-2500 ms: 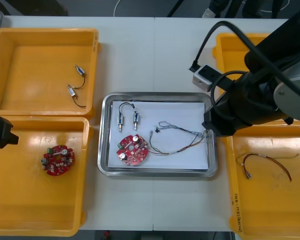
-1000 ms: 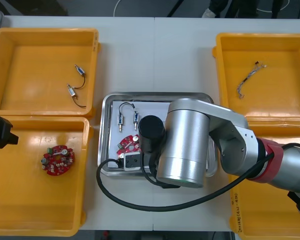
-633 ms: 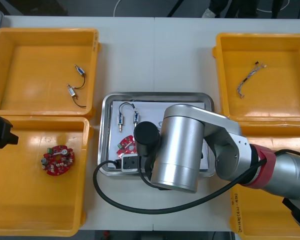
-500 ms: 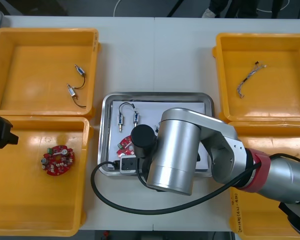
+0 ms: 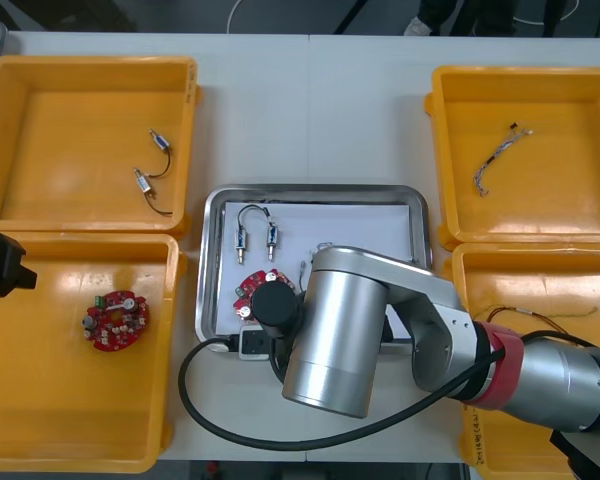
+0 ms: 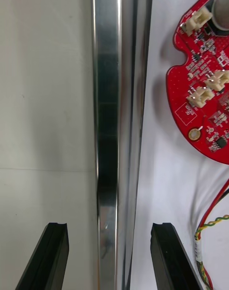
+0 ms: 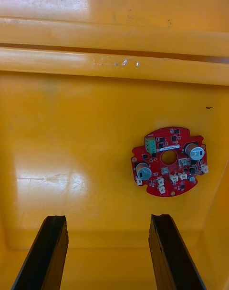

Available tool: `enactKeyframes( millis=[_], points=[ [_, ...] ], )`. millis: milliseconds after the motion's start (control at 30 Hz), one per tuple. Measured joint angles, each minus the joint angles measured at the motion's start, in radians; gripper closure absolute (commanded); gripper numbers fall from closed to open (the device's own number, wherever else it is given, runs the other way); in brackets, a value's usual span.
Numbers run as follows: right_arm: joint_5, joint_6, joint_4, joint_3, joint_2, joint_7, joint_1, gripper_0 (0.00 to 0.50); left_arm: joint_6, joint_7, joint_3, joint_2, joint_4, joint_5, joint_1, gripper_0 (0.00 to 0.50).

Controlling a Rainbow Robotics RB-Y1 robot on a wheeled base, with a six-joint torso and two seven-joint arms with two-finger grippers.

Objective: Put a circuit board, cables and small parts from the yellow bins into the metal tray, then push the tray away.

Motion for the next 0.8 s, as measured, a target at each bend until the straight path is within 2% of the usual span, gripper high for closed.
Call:
enactKeyframes(
  millis=[800],
  points=[
    [0.058,-0.052,0.044,0.023,0.026,-0.032,0.032,0.0,0.0,0.0,0.0,0.0,0.0,0.0,0.0,0.0]
  ],
)
